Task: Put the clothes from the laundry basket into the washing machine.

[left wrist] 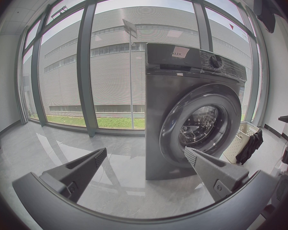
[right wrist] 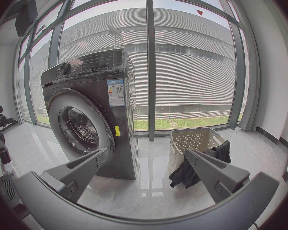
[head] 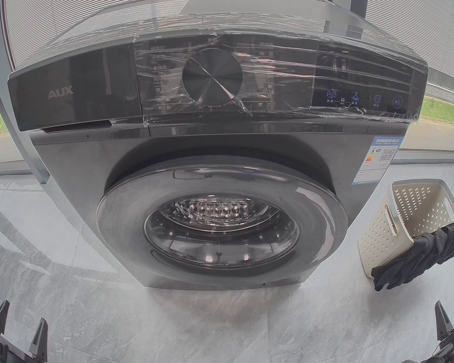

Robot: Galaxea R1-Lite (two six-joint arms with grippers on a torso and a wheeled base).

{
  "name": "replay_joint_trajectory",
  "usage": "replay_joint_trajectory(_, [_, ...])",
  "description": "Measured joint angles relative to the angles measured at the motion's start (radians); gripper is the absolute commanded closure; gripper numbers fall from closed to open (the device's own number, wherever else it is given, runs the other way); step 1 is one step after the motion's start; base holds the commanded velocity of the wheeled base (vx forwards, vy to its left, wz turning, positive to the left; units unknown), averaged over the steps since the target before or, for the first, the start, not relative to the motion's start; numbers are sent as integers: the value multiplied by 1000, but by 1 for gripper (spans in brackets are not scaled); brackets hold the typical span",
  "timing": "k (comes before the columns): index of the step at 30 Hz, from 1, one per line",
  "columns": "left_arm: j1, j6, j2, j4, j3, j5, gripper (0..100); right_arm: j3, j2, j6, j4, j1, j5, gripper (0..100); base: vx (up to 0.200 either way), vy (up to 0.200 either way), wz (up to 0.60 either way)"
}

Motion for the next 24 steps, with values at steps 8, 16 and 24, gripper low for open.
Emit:
replay_joint_trajectory(8, [0,1,0,0,0,0,0,0,0,0,0,0,0,0,0,0,0])
replay_joint_trajectory(16, [0,3,0,0,0,0,0,0,0,0,0,0,0,0,0,0,0])
replay_joint_trajectory(24, [0,-1,0,0,0,0,0,0,0,0,0,0,0,0,0,75,0])
